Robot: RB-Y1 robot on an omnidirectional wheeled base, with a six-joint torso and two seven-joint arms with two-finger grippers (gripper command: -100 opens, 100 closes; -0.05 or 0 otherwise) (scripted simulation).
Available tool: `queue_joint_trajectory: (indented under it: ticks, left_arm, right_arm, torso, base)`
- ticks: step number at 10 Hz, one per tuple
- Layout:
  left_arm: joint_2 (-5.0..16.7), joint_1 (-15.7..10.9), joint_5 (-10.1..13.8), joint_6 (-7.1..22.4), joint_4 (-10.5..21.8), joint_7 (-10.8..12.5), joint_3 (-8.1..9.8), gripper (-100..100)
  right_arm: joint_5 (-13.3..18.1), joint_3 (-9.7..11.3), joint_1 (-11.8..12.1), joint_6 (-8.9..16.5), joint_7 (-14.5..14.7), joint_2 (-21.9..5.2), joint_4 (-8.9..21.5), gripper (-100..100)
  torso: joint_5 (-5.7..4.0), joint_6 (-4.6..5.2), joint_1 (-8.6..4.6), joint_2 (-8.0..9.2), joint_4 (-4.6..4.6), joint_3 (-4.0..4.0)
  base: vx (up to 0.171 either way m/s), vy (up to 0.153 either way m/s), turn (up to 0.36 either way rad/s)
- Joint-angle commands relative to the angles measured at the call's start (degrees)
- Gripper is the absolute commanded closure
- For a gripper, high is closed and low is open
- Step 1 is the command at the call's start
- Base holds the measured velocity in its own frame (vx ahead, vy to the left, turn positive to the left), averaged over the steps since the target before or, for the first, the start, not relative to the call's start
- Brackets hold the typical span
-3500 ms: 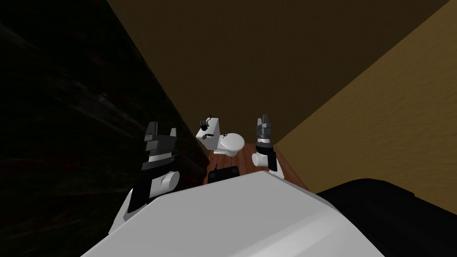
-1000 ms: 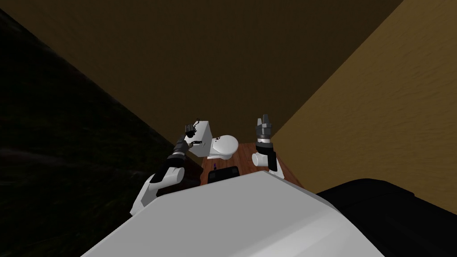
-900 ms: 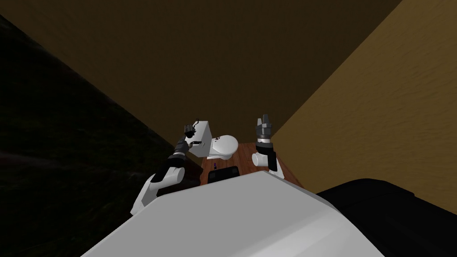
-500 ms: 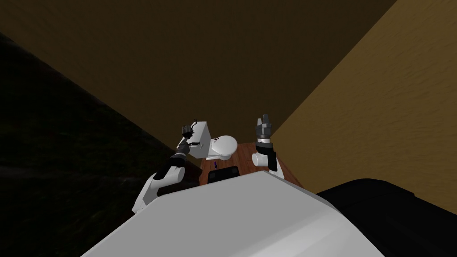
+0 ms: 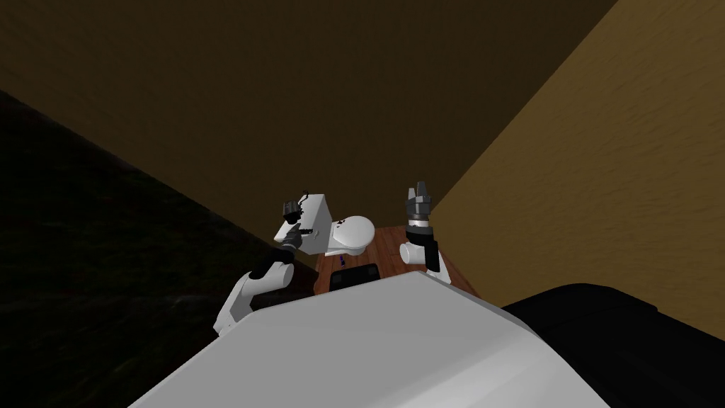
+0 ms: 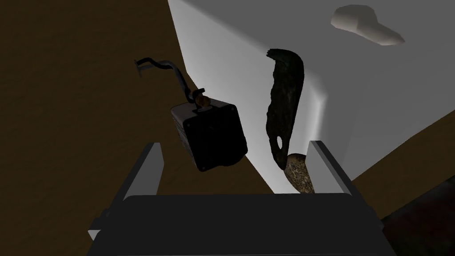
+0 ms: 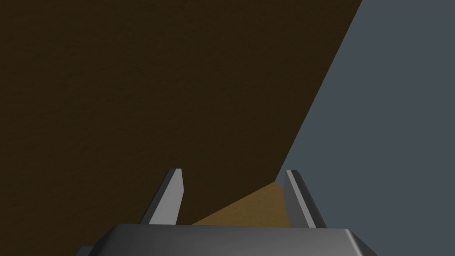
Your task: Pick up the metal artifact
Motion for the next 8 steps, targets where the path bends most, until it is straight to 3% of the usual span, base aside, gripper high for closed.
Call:
queue_joint_trajectory:
  ticks: [1,6,7,8]
  left_arm:
    - [0.8,0.0,0.1,2.9,0.9,-0.3,-0.04,-100]
    - [1.8,-0.7,-0.1,7.9,2.4,-0.8,-0.16,-100]
    - [1.7,-0.7,-0.1,7.2,2.5,-0.8,-0.14,-100]
    - [1.7,-0.7,-0.1,7.3,2.6,-0.8,-0.15,0]
  right_arm:
    - [0.0,0.0,0.0,0.0,0.0,0.0,0.0,0]
    - [0.0,0.0,0.0,0.0,0.0,0.0,0.0,0]
    - [0.0,0.0,0.0,0.0,0.0,0.0,0.0,0]
    - [0.0,0.0,0.0,0.0,0.0,0.0,0.0,0]
  torso:
    - [0.0,0.0,0.0,0.0,0.0,0.0]
    - [0.0,-0.01,0.04,0.03,0.01,0.01]
    - [0.01,-0.01,0.04,0.04,0.01,0.02]
    - [0.01,-0.02,0.06,0.08,0.02,0.04]
  base:
    - [0.04,-0.032,-0.058]
    - [0.023,-0.018,-0.032]
    - [0.009,-0.007,0.0]
    - [0.0,0.0,0.0]
